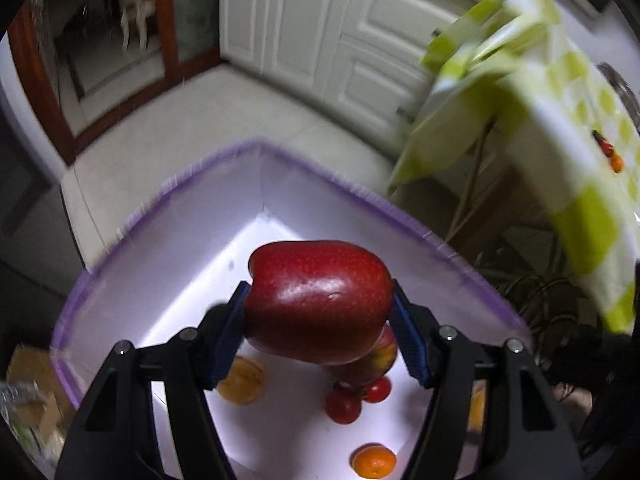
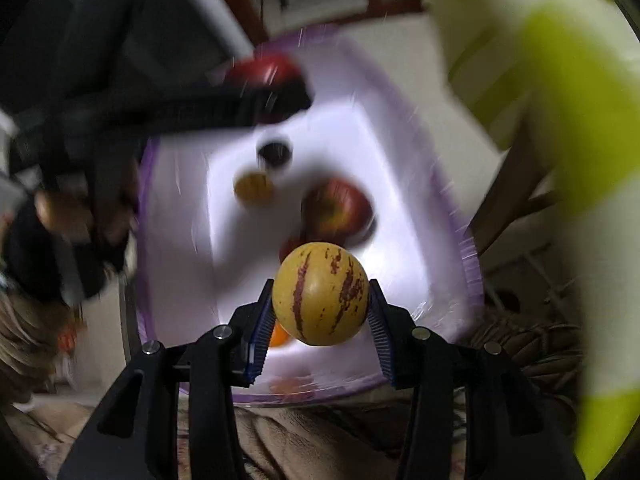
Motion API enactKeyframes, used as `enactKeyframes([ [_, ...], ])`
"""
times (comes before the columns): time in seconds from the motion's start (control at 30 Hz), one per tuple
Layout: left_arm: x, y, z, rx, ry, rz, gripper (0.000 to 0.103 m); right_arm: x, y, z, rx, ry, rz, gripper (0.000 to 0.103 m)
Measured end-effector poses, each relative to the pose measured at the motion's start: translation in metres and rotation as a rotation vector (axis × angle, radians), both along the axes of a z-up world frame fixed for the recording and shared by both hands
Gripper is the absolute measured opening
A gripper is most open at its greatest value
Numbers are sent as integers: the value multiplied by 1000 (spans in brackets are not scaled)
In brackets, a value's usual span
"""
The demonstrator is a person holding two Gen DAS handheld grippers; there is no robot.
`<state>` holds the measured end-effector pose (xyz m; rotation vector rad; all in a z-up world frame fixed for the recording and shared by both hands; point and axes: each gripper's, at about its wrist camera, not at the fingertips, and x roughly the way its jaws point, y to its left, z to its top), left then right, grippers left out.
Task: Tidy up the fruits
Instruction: 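Open both tools to drop the red apple and pepino into the box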
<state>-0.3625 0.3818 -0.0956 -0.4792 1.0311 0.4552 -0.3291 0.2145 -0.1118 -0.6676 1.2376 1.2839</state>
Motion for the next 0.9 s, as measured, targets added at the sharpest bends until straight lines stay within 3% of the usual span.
enactKeyframes([
  [0.17,5,19,-37,-42,94,40,66,-22,26,-33,-158,-41,111,45],
  [0.23,5,24,-43,-41,106,53,54,-25,28,-45,-205,-59,138,45],
  [0.37,6,28,-55,-16,159,44,54,-31,24,-59,-252,-92,167,45],
  [0.47,0,29,-65,-44,160,71,62,-30,20,-57,-248,-83,165,50],
  [0.5,-5,29,-66,-47,153,83,71,-30,19,-56,-243,-84,162,64],
  [0.57,-10,30,-58,-52,105,110,78,-26,15,-42,-190,-92,158,76],
  [0.67,-22,32,-35,-39,5,133,81,-19,6,-8,-106,-160,121,86],
  [0.77,-32,34,-11,-15,-83,160,88,-3,-17,43,32,-192,80,86],
  [0.9,-36,42,31,21,-201,218,88,39,-51,119,231,-252,-51,87],
])
